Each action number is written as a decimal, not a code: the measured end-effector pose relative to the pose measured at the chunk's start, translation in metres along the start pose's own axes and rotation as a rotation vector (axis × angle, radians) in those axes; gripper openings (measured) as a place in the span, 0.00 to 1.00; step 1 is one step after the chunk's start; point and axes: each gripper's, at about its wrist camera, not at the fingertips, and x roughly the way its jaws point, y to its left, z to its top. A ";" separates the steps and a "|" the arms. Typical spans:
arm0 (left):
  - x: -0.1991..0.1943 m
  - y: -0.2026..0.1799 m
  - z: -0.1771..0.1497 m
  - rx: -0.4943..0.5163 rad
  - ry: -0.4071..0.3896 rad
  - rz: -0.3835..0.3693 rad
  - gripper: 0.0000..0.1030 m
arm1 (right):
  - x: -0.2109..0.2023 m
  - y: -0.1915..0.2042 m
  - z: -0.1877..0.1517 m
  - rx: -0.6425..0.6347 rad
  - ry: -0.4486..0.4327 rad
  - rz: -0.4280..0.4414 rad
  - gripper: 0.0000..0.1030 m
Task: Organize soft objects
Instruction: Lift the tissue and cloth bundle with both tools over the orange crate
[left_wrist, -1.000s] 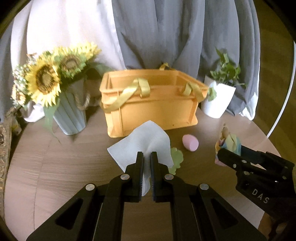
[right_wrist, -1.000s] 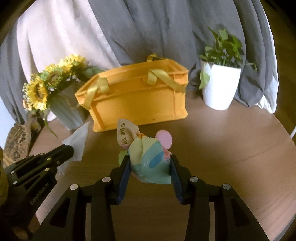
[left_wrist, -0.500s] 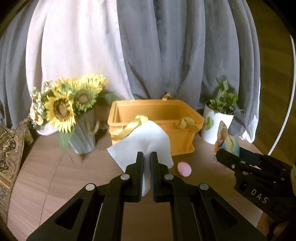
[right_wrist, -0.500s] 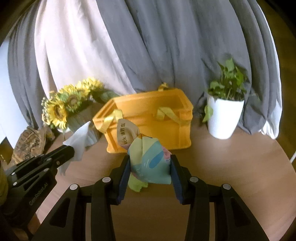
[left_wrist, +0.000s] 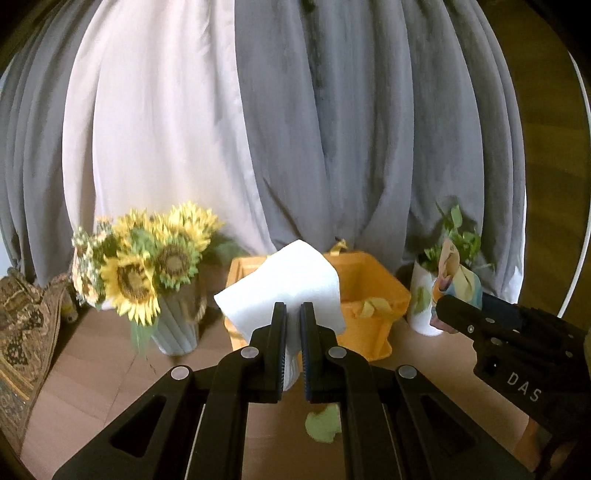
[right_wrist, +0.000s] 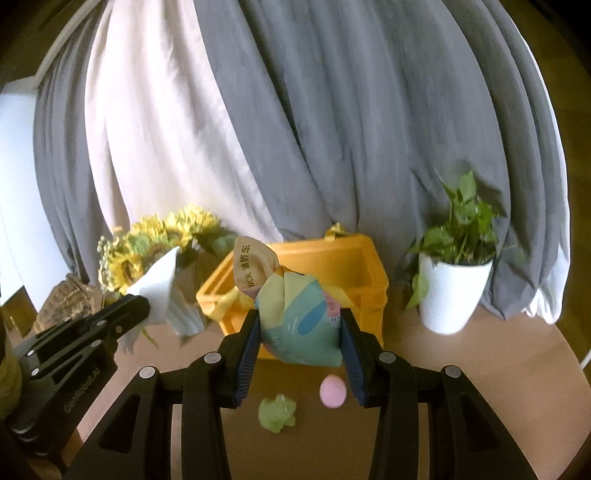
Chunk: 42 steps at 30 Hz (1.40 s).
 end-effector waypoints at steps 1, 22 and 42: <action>0.001 -0.001 0.003 0.003 -0.009 0.005 0.09 | 0.001 0.000 0.004 -0.006 -0.004 0.000 0.42; 0.032 -0.008 0.054 0.050 -0.111 0.038 0.09 | 0.038 -0.010 0.058 -0.015 -0.052 0.029 0.42; 0.116 -0.008 0.074 0.069 -0.062 0.040 0.09 | 0.109 -0.021 0.091 -0.039 -0.043 -0.003 0.42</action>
